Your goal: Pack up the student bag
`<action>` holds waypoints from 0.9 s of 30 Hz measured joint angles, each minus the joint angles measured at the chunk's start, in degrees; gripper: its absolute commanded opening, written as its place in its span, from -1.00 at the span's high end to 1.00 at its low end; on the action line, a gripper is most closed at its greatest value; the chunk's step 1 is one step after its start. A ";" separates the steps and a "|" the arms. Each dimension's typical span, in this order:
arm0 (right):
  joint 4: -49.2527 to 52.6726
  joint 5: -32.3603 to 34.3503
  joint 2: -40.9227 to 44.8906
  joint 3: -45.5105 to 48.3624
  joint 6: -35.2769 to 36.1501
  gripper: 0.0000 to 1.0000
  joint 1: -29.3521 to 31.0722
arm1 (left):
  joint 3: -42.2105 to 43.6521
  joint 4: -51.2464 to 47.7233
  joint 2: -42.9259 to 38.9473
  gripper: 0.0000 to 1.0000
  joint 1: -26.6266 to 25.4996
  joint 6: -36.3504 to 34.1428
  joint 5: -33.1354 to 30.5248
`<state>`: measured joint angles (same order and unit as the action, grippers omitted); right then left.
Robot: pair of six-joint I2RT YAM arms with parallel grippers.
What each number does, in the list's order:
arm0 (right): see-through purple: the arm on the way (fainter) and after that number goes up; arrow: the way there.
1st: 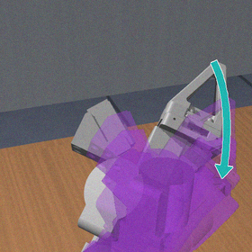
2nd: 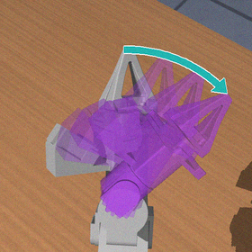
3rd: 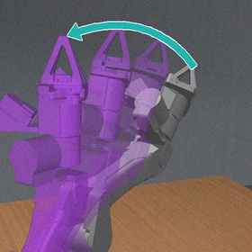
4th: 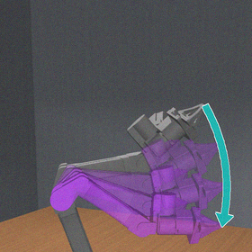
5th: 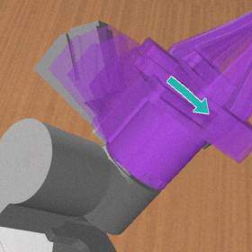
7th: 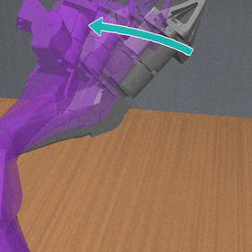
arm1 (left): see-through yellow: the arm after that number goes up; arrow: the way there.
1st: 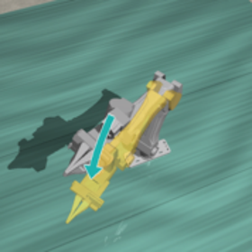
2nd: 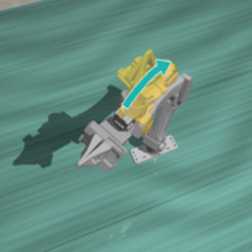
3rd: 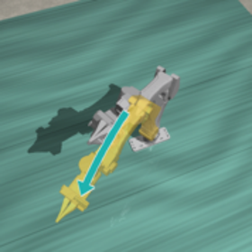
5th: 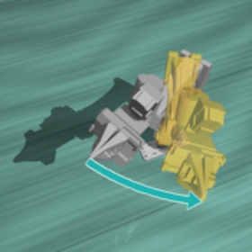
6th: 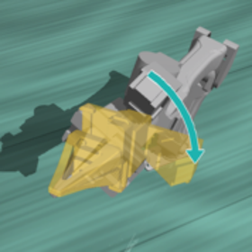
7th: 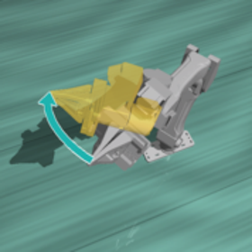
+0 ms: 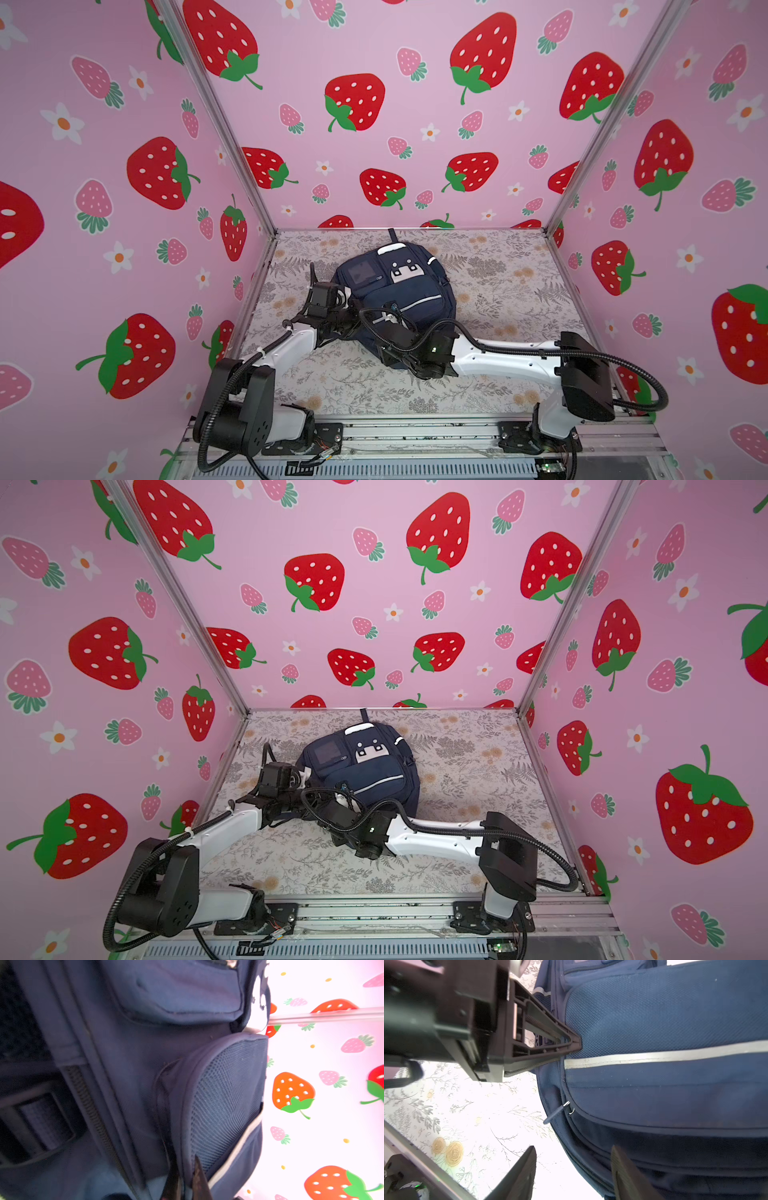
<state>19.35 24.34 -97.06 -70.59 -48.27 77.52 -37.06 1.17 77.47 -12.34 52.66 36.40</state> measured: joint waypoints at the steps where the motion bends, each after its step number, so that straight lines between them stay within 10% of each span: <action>1: 0.66 0.33 -0.28 -0.44 -0.26 -0.19 -0.02 | 0.00 0.98 0.17 1.00 -0.33 0.50 0.28; 27: 11.58 0.96 -7.65 -9.94 -6.01 0.17 -4.59 | -0.39 9.94 3.69 1.00 -6.91 6.71 -0.31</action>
<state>30.94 25.30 -104.71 -80.53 -54.28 72.93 -37.45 11.11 81.17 -19.25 59.37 36.10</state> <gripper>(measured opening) 0.422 0.105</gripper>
